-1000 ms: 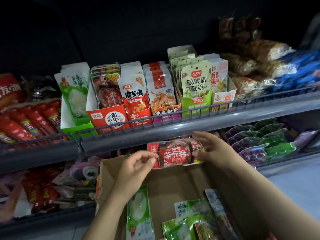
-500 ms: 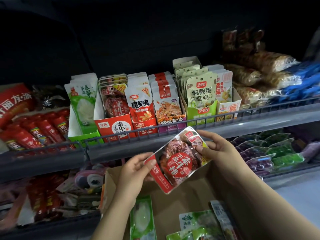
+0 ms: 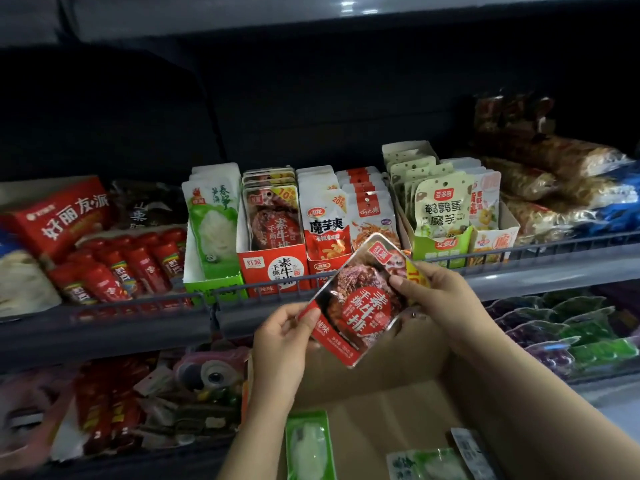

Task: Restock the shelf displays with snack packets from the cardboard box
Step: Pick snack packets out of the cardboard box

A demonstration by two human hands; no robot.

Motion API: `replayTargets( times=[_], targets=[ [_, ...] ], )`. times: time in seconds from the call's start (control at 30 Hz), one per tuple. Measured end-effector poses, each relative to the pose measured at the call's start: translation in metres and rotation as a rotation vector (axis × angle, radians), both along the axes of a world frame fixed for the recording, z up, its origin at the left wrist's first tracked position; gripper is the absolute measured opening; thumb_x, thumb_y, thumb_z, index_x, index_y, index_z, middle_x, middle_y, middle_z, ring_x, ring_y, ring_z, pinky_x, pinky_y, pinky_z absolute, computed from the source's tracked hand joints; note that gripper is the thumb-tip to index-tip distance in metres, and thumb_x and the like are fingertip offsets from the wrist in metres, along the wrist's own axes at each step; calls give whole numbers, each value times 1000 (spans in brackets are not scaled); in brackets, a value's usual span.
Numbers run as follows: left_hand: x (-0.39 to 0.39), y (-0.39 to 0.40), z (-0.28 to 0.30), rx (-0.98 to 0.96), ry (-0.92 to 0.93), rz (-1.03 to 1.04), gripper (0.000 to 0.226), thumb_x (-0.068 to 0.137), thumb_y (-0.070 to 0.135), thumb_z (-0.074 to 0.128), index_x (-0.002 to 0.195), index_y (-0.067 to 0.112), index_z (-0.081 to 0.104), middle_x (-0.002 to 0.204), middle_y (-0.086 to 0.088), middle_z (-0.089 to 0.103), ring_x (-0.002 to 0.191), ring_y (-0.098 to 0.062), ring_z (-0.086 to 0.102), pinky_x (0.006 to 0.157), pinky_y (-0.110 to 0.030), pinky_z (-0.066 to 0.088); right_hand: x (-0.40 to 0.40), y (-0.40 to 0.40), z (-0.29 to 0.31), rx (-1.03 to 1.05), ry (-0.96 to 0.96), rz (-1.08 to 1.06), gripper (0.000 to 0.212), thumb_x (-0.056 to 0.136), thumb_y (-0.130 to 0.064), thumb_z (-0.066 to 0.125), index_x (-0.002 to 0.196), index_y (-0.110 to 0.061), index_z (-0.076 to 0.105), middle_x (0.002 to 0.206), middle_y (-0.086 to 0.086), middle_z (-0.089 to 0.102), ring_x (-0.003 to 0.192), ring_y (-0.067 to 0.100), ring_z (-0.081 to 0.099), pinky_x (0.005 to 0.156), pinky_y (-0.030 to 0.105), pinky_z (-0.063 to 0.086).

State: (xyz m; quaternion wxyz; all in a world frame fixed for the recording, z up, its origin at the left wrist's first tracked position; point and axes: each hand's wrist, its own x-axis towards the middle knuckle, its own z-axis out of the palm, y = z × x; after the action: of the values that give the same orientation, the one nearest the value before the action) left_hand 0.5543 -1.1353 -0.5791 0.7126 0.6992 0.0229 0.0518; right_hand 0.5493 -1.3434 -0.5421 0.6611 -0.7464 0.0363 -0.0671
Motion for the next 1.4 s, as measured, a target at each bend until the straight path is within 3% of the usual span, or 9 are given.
replayTargets(
  times=[0.1,0.2,0.37,0.47,0.63,0.77,0.9,1.2,1.4],
  targets=[
    [7,12,4,123,-126,65,7,90,23,60,91,29,62,84,12,69,78,3,64,63,-13,50,18,21,28,-122,-56,16,3,86,-19,66,88,-16,67,84,1,73,80,16,70,69,27,55],
    [15,23,5,308,-214,133,19,93,28,55,112,31,56,110,9,59,91,4,57,69,-7,46,36,42,56,-245,-101,27,6,88,-20,64,91,-15,66,86,2,72,80,17,69,71,29,55],
    [20,31,7,503,-283,106,62,93,25,55,147,30,26,150,13,23,135,-7,29,110,-29,32,67,75,93,-426,-224,17,17,89,-23,63,104,-16,63,93,0,68,84,15,65,71,29,53],
    [23,37,5,598,-296,69,77,93,31,53,150,35,1,154,23,-6,143,-3,2,115,-29,14,87,91,110,-503,-299,0,30,88,-24,64,116,-15,60,103,2,66,91,16,64,77,31,53],
    [30,45,-3,750,-255,40,83,94,39,50,144,41,-17,149,24,-30,141,-1,-16,119,-41,5,120,113,135,-453,-374,-34,30,90,-19,62,119,-13,58,112,4,65,98,18,62,84,33,53],
    [36,48,-8,934,-314,108,79,94,42,46,148,33,-11,150,19,-30,139,1,-16,112,-33,-15,138,128,142,-501,-379,-53,38,92,-22,59,129,-14,52,115,2,62,99,17,60,79,27,49],
    [40,48,-9,963,-322,126,78,94,43,45,149,32,-9,150,18,-30,142,-2,-12,110,-31,-16,155,133,143,-633,-310,-38,45,93,-24,57,135,-14,48,129,5,57,113,21,56,83,27,44],
    [40,44,-12,936,-325,110,77,94,43,45,150,34,-8,152,14,-31,145,-5,-7,114,-34,-13,164,133,134,-843,-255,-11,15,94,-23,55,108,-23,60,100,0,63,72,9,57,58,20,45],
    [39,45,-12,921,-332,98,76,94,42,44,148,37,-9,151,16,-32,145,-5,-2,115,-35,-13,166,138,110,-1150,-129,38,26,89,-30,63,115,-27,64,112,0,63,108,22,58,78,28,42]
  ],
)
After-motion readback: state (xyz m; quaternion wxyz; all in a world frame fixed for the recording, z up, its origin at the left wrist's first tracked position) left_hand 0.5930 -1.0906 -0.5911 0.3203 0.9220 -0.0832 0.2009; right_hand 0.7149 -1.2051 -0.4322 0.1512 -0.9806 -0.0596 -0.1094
